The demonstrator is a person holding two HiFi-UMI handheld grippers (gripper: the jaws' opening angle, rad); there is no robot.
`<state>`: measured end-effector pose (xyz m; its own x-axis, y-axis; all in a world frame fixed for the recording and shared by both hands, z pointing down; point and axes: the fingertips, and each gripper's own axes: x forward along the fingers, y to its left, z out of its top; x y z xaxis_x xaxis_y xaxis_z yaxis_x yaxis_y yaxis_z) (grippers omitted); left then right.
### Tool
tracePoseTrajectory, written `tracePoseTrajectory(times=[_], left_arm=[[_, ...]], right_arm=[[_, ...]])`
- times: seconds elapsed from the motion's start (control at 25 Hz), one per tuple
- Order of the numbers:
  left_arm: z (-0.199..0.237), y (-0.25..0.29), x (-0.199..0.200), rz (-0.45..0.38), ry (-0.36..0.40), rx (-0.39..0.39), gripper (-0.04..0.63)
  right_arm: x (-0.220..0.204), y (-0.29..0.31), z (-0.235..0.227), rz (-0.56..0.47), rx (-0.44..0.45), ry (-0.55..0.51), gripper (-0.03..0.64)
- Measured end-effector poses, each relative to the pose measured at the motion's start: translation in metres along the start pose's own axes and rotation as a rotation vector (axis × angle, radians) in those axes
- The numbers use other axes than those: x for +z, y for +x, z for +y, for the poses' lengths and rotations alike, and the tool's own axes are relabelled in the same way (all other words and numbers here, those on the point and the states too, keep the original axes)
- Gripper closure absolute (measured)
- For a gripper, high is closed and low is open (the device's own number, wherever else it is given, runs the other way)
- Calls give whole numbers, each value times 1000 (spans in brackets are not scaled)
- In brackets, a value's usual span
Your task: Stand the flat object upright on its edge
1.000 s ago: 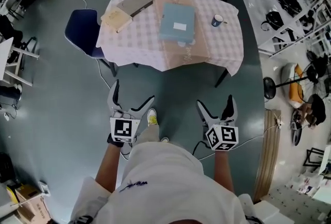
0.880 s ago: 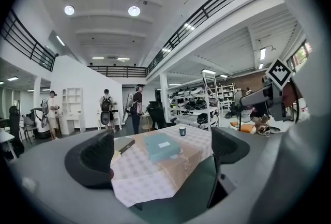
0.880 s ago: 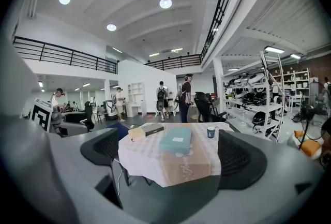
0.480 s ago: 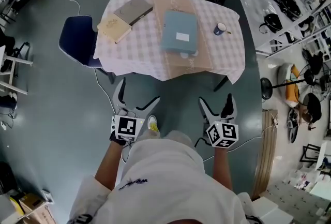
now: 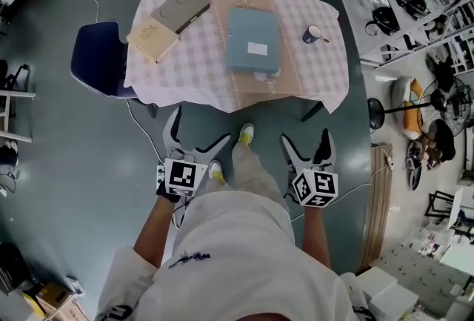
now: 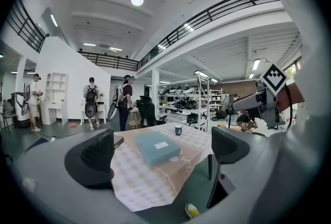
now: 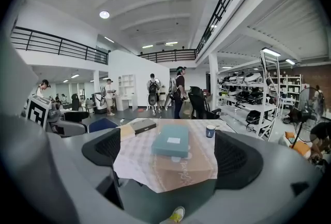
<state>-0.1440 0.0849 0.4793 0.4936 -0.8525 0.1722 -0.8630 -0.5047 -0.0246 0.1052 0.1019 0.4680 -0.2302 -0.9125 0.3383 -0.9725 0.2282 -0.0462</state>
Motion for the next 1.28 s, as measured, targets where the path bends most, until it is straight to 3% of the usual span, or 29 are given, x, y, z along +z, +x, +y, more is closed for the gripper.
tracePoseTrajectory(times=[0.28, 0.44, 0.72, 0.92, 1.28], left_arm=[[15, 31, -6, 32, 5, 11, 12], [32, 61, -7, 35, -31, 33, 12], [56, 124, -6, 85, -18, 71, 14], [72, 166, -5, 133, -25, 104, 14], [72, 243, -21, 275, -5, 95, 14]], right_arm=[[-12, 40, -14, 42, 0, -48, 54], [-15, 80, -24, 53, 33, -43, 55], [-16, 164, -46, 94, 103, -52, 61], [-13, 205, -68, 122, 137, -58, 63], [-37, 267, -91, 204, 234, -82, 86]])
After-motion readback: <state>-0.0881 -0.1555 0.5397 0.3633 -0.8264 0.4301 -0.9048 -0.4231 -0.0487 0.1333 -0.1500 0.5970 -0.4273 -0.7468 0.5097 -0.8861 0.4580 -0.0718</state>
